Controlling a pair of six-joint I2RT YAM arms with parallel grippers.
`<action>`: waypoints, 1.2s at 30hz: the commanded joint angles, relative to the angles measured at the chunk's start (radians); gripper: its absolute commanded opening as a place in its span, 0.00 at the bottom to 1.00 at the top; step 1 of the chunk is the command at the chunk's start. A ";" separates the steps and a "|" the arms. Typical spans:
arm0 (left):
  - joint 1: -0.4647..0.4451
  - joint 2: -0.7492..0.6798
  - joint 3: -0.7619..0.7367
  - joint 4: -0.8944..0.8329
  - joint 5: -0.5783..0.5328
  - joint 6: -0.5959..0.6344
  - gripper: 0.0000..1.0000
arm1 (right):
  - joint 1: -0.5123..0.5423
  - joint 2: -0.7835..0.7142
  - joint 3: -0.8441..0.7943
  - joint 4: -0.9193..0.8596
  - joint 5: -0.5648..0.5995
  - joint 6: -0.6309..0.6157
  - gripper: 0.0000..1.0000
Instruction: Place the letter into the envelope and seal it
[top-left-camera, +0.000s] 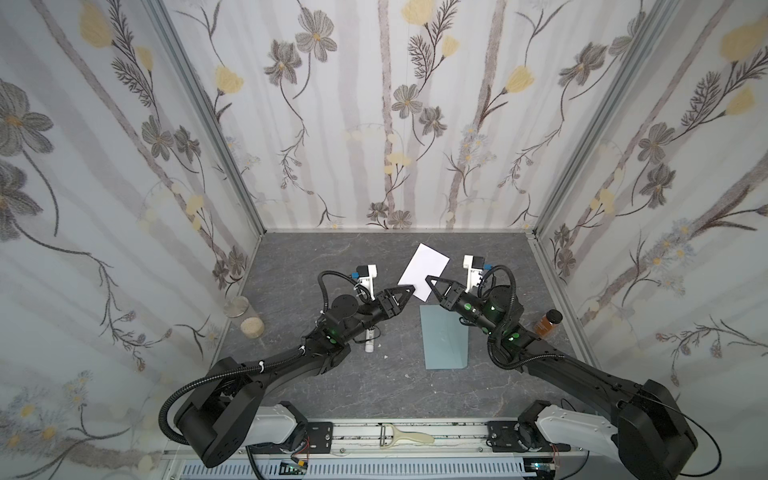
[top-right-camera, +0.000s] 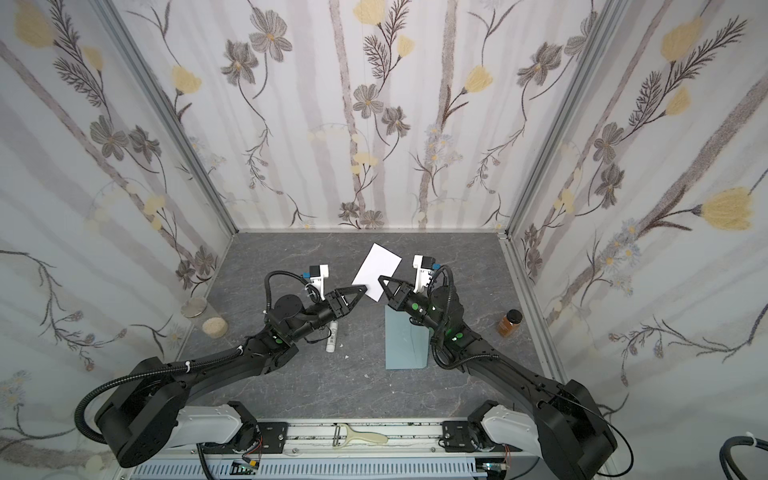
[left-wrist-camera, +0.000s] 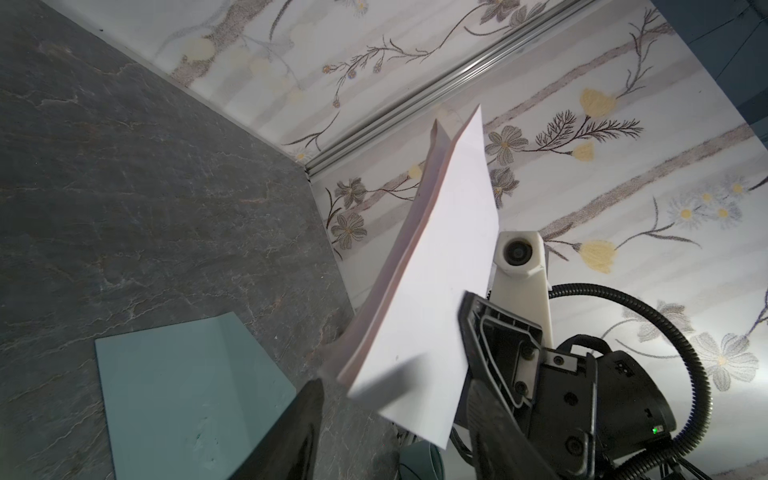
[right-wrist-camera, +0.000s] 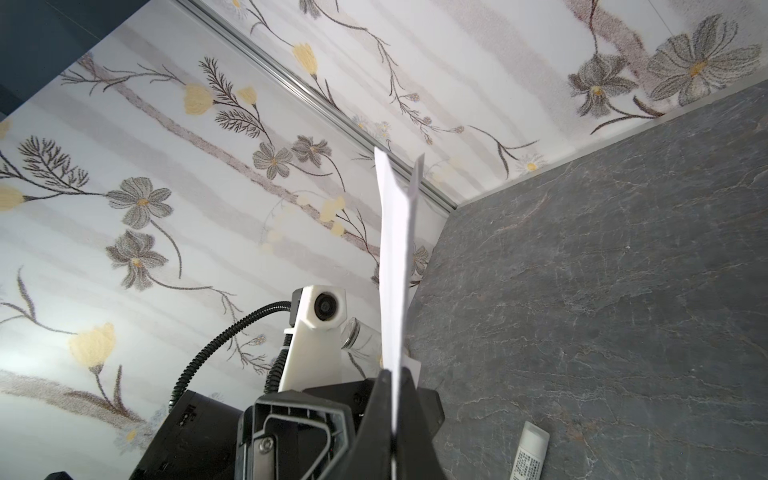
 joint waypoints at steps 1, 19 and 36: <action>-0.006 0.026 0.026 0.082 -0.005 -0.013 0.55 | 0.006 0.011 0.004 0.074 0.004 0.031 0.00; -0.018 0.092 0.046 0.156 -0.005 -0.037 0.00 | 0.011 0.017 -0.011 0.110 -0.008 0.038 0.08; 0.083 0.084 0.174 -0.299 0.345 0.153 0.00 | -0.307 -0.197 -0.059 -0.167 -0.248 -0.210 0.77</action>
